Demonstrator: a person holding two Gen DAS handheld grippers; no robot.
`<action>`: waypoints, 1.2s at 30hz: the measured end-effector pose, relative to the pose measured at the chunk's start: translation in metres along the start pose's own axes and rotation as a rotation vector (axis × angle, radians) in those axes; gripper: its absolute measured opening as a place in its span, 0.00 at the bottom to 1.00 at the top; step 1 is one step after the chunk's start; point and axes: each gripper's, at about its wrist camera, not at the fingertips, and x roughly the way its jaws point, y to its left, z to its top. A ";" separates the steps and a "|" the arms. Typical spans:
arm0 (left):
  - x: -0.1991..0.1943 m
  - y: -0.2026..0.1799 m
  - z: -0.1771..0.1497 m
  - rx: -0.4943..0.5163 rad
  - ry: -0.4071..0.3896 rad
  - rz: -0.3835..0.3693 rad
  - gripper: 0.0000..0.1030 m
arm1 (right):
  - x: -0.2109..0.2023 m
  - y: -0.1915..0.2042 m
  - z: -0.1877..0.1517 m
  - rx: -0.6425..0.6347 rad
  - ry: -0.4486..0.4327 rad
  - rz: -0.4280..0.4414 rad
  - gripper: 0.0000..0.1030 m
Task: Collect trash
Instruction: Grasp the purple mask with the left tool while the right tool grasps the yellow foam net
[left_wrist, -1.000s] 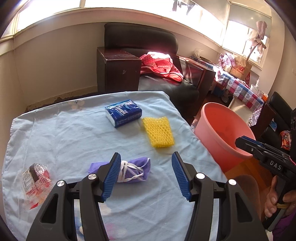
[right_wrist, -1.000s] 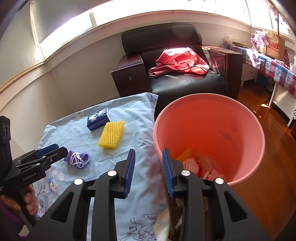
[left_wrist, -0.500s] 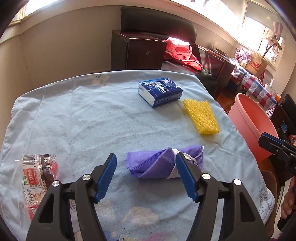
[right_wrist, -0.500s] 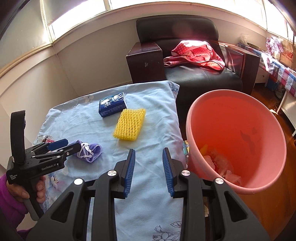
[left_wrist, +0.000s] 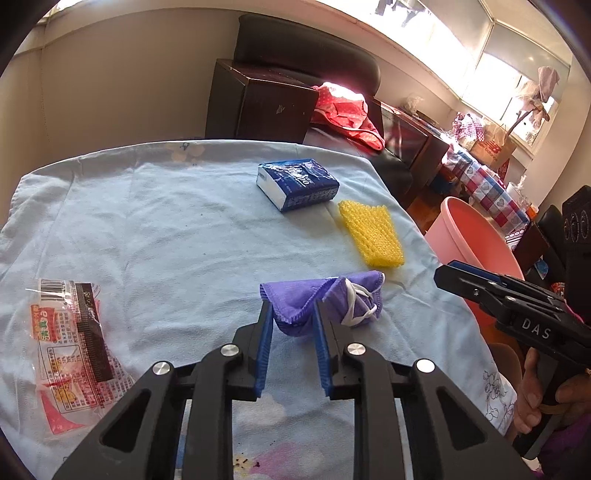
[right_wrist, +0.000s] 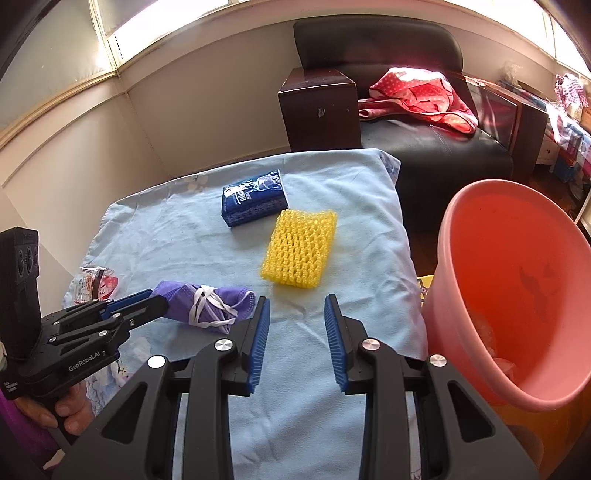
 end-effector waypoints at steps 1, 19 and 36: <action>-0.003 0.000 0.000 0.003 -0.006 0.003 0.13 | 0.003 0.000 0.002 0.006 0.003 0.007 0.30; -0.032 0.009 -0.010 -0.020 -0.052 -0.004 0.10 | 0.060 -0.001 0.020 0.059 0.084 -0.028 0.30; -0.063 -0.018 0.003 0.017 -0.146 0.021 0.10 | -0.012 -0.012 0.006 0.076 -0.073 0.026 0.10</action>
